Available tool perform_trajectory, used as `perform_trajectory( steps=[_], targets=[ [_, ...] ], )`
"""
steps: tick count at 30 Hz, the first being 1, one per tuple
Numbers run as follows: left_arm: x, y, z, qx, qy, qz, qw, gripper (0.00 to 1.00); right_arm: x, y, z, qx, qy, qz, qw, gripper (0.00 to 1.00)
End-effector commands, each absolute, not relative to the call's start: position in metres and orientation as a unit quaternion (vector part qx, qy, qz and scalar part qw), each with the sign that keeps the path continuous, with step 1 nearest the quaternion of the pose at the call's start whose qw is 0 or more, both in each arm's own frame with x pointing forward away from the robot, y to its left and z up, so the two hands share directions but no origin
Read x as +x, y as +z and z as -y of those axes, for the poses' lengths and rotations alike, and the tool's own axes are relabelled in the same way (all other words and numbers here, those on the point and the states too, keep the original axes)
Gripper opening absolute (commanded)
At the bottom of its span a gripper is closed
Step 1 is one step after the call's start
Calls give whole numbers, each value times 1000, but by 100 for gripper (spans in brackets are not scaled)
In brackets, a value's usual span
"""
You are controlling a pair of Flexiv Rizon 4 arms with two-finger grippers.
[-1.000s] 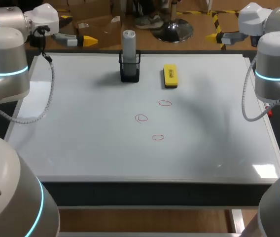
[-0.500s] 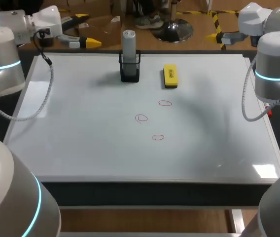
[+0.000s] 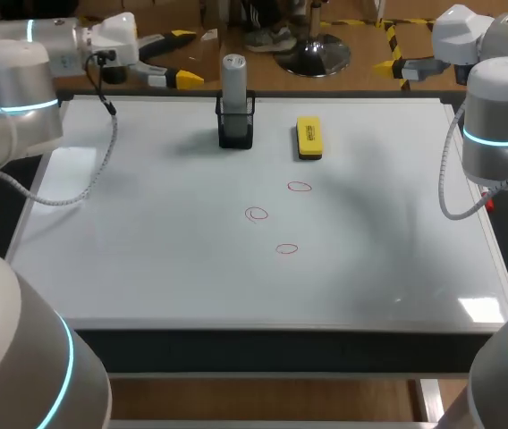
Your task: Pick up the inspection probe, press it on each red-marked spot on the whiteboard one by one, put down the probe, pick up the eraser, and wipe off all the red marks.
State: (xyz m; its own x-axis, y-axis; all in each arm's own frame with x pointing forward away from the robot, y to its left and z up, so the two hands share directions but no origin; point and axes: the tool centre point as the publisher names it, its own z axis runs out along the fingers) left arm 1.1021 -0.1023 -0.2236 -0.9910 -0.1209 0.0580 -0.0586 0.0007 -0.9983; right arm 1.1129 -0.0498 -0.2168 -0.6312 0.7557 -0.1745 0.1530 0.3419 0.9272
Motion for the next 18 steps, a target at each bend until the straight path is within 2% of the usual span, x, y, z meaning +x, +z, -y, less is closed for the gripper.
perform_trajectory(
  steps=[1, 18],
  targets=[
    [1112, -231, 117, -26, -707, -707, -18, 100, 1113, -217, 50, 299, 489, -759, 308, 100],
    [1116, -254, 153, -53, -711, -701, -7, 100, 1113, -217, 50, 299, 489, -759, 308, 100]
  ],
)
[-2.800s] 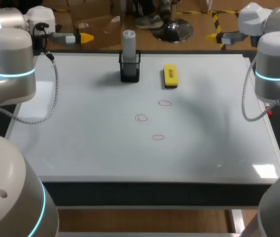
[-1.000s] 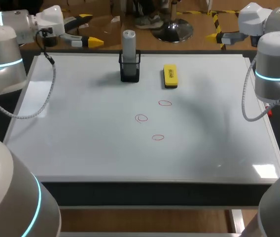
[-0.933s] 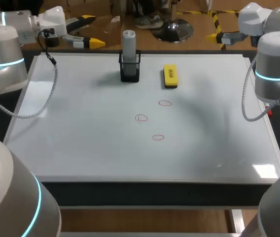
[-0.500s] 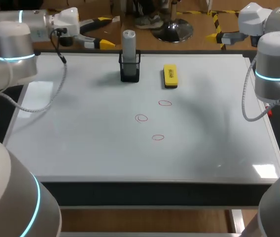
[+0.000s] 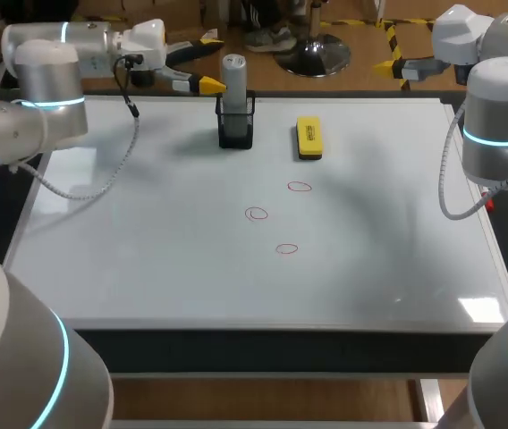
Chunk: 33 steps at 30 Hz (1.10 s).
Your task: Pick up the inspection probe, press it on each red-marked spot on the whiteboard one by one, put down the probe, pick up the eraser, and wipe off all the red marks.
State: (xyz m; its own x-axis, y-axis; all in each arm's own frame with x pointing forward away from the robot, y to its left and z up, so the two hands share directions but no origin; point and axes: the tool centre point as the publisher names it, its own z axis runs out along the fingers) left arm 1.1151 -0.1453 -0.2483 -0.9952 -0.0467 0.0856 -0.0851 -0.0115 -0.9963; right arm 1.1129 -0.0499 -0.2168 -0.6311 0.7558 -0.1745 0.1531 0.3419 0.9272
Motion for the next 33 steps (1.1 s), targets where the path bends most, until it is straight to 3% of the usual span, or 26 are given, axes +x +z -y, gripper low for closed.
perform_trajectory(
  steps=[1, 33],
  targets=[
    [1116, -255, 155, 54, 712, 700, 7, 100, 1113, -217, 50, 299, 489, -759, 308, 100],
    [1118, -275, 189, 62, 713, 698, 5, 100, 1113, -217, 50, 299, 489, -759, 308, 100]
  ],
)
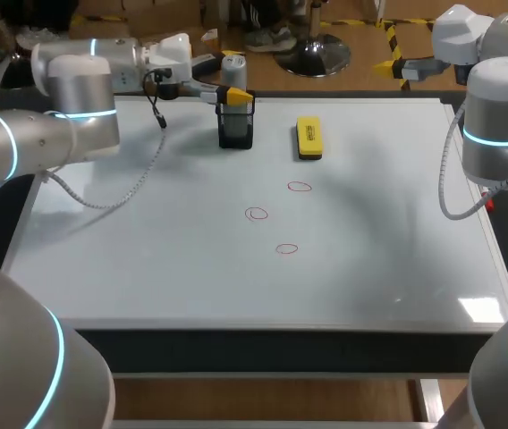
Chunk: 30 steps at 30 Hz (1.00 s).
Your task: Pick up the inspection probe, press it on each red-marked spot on the whiteboard one by one, put down the probe, pick up the eraser, and wipe off all the red marks.
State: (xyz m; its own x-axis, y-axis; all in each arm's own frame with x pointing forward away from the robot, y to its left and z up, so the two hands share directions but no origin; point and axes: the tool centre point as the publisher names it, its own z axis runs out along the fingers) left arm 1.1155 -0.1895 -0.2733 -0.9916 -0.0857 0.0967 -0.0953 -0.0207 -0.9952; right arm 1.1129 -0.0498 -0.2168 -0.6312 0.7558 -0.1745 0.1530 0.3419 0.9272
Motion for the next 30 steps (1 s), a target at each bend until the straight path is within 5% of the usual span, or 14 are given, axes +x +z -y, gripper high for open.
perform_trajectory(
  steps=[1, 5, 11, 30],
  targets=[
    [1118, -275, 189, 61, 714, 698, 4, 100, 1113, -217, 50, 299, 489, -759, 308, 100],
    [1116, -273, 187, 60, 714, 697, 4, 91, 1113, -217, 50, 299, 489, -759, 308, 100],
    [1116, -273, 186, 60, 713, 699, 3, 0, 1113, -217, 50, 299, 489, -759, 308, 100],
    [1103, -245, 186, 32, 707, 707, -13, 0, 1113, -217, 50, 299, 489, -759, 308, 100]
  ],
)
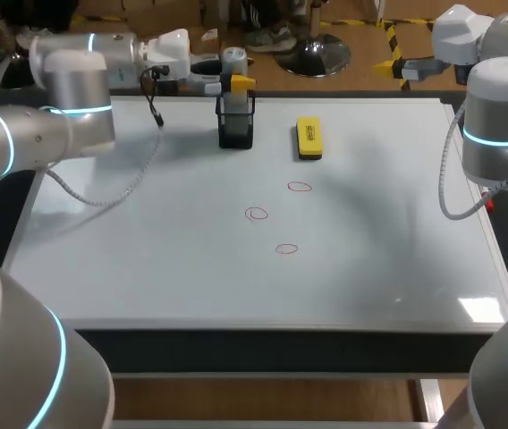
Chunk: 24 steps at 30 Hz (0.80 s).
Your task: Pick up the inspection probe, press it on each red-marked spot on the whiteboard one by one, put down the probe, pick up the eraser, and wipe off all the red marks.
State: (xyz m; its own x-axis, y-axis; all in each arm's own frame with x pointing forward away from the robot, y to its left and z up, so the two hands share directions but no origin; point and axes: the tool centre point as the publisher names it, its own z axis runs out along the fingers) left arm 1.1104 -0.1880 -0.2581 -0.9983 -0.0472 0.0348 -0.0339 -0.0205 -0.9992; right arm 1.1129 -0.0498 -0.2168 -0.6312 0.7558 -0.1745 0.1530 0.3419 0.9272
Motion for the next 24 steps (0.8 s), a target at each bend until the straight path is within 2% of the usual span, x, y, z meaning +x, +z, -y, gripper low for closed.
perform_trajectory(
  steps=[1, 24],
  targets=[
    [1103, -242, 185, -31, -708, -706, 16, 0, 1113, -217, 50, 299, 489, -759, 308, 100],
    [1096, -193, 187, -20, -712, -700, 42, 0, 1113, -217, 50, 299, 489, -759, 308, 100]
  ],
)
